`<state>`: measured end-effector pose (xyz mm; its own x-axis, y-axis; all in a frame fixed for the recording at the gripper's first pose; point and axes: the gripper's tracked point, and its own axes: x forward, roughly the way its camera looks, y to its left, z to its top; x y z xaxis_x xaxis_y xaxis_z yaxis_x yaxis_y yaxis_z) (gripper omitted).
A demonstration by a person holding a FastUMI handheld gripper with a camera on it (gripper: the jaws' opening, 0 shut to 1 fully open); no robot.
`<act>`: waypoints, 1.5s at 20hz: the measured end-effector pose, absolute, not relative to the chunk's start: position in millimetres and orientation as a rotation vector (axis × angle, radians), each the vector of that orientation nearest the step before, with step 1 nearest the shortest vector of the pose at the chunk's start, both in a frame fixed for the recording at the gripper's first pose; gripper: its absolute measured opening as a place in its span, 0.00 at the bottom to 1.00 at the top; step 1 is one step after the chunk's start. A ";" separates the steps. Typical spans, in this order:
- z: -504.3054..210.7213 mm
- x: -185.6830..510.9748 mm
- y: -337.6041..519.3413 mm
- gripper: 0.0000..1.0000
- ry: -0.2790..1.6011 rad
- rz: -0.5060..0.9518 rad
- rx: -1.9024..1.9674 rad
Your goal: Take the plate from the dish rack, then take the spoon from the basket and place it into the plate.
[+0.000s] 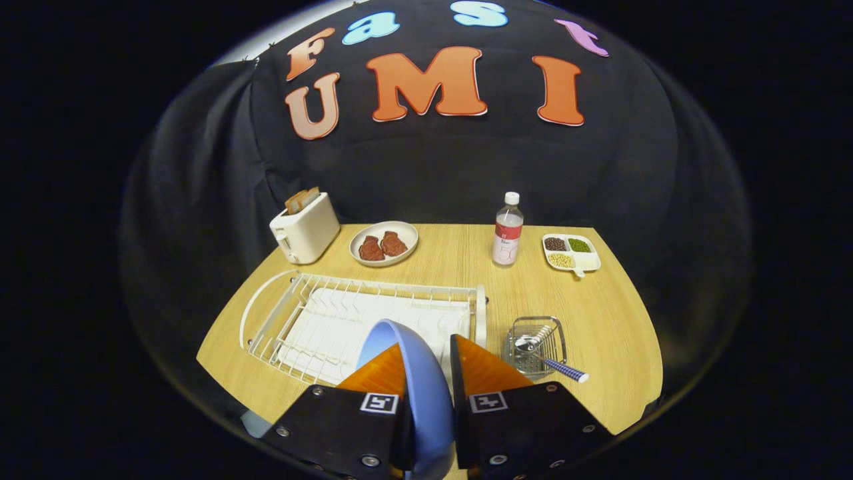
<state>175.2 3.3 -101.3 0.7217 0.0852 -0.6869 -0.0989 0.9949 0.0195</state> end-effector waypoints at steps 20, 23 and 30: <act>-207.8 77.8 0.3 0.25 0.827 0.173 0.256; -220.2 79.5 4.0 0.24 0.799 0.175 0.322; -260.4 75.1 6.9 0.25 0.844 0.164 0.362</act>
<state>75.1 6.9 -260.4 0.6567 0.2836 -0.6988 0.0005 0.9265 0.3764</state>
